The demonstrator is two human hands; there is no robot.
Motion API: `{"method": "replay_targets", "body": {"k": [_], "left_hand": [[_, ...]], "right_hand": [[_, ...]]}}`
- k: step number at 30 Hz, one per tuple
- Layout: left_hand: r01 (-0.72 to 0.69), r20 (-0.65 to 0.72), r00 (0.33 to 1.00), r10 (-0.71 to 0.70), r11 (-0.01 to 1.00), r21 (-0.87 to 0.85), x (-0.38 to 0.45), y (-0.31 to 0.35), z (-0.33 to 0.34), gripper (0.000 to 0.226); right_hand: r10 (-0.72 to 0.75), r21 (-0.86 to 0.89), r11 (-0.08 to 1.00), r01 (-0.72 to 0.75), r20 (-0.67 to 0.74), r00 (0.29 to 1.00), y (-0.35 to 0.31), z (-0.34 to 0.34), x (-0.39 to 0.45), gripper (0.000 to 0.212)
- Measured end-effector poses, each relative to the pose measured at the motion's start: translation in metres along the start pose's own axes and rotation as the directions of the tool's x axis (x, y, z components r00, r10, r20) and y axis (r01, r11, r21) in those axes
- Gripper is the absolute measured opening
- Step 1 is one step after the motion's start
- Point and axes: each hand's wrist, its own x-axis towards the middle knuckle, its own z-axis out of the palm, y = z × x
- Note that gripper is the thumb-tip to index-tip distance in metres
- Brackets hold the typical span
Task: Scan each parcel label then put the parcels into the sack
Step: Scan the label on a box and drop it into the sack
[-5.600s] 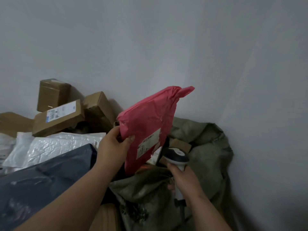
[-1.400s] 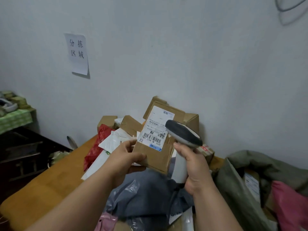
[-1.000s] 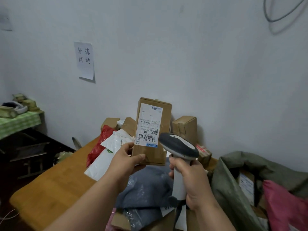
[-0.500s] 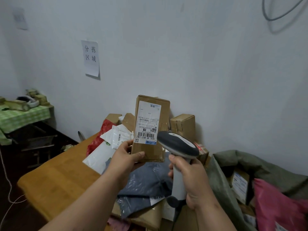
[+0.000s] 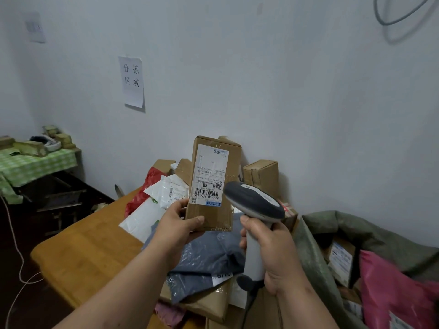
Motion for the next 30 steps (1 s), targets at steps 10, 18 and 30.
{"method": "replay_targets", "body": {"k": [10,18,30], "left_hand": [[0.007,-0.012,1.000,-0.007,1.000,0.019,0.004,-0.004,-0.004,0.042],[0.014,-0.006,1.000,-0.014,1.000,0.022,0.005,-0.005,-0.006,0.041],[0.006,-0.008,1.000,-0.006,0.999,0.039,0.005,-0.007,0.000,0.044]], "right_hand": [[-0.021,-0.017,1.000,0.021,0.010,1.000,0.001,0.003,0.002,0.019],[-0.012,-0.004,1.000,0.012,0.009,1.000,0.001,0.004,0.005,0.011],[-0.005,-0.019,1.000,0.005,0.006,1.000,0.004,-0.001,0.012,0.005]]}}
